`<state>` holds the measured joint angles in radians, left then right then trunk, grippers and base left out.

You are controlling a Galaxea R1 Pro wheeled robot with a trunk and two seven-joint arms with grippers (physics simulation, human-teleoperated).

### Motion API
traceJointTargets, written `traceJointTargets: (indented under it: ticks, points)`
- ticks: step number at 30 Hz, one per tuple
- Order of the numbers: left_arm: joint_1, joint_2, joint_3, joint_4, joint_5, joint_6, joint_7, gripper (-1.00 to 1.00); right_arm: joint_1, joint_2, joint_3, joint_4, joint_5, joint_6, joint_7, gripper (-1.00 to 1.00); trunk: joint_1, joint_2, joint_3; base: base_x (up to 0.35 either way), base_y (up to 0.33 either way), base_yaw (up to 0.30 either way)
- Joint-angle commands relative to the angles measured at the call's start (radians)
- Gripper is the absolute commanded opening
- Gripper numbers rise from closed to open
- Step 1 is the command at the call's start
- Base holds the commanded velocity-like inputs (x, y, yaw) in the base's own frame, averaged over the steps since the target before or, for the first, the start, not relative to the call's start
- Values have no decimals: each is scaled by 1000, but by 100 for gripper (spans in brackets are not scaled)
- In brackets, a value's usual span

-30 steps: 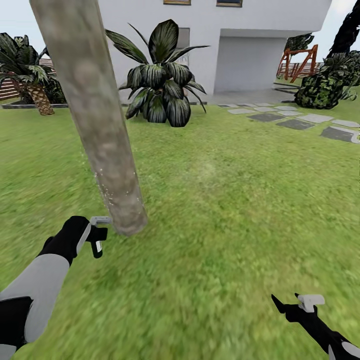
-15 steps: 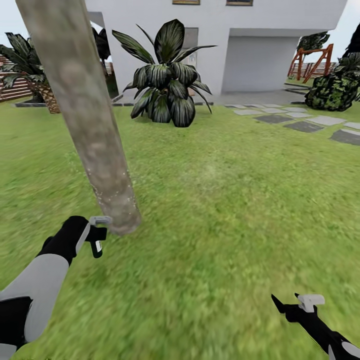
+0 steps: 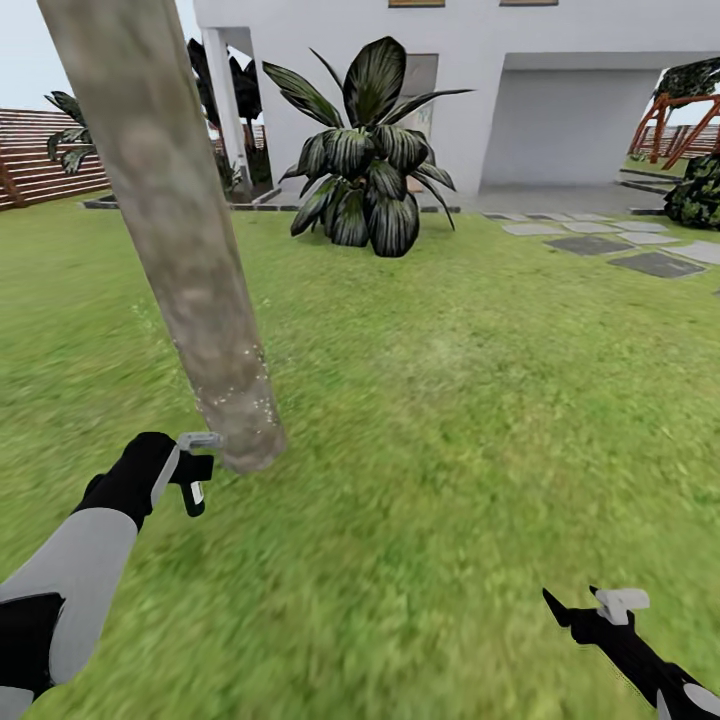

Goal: In the garden, pick up the pesticide atomizer on the floor and spray pesticide onto both trees until each tree trunk is fully covered.

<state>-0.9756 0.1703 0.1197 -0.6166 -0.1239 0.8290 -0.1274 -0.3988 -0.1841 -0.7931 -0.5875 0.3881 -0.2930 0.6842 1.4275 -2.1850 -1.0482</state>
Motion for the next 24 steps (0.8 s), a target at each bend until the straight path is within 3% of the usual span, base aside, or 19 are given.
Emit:
traceJointTargets:
  ticks: [1,8,19,21,24]
  points:
    - [0,0,0,0,0,0,0,-100,0,0,0,0,0,0,0,100,0,0,0,213,-275,4]
    - [1,-4,1,0,1,-1,0,-100,0,1,0,0,0,0,0,100,0,0,0,18,-233,1]
    - [-22,-14,-3,-20,-2,10,0,-100,0,2,0,1,0,0,0,100,0,0,0,-12,-10,158]
    - [-71,-13,-3,-16,-4,29,-1,-100,1,1,0,14,0,0,0,100,0,0,0,0,0,23]
    - [-147,-11,-4,-19,-4,119,-1,-100,0,0,-1,49,-1,-1,0,100,0,0,0,0,0,3]
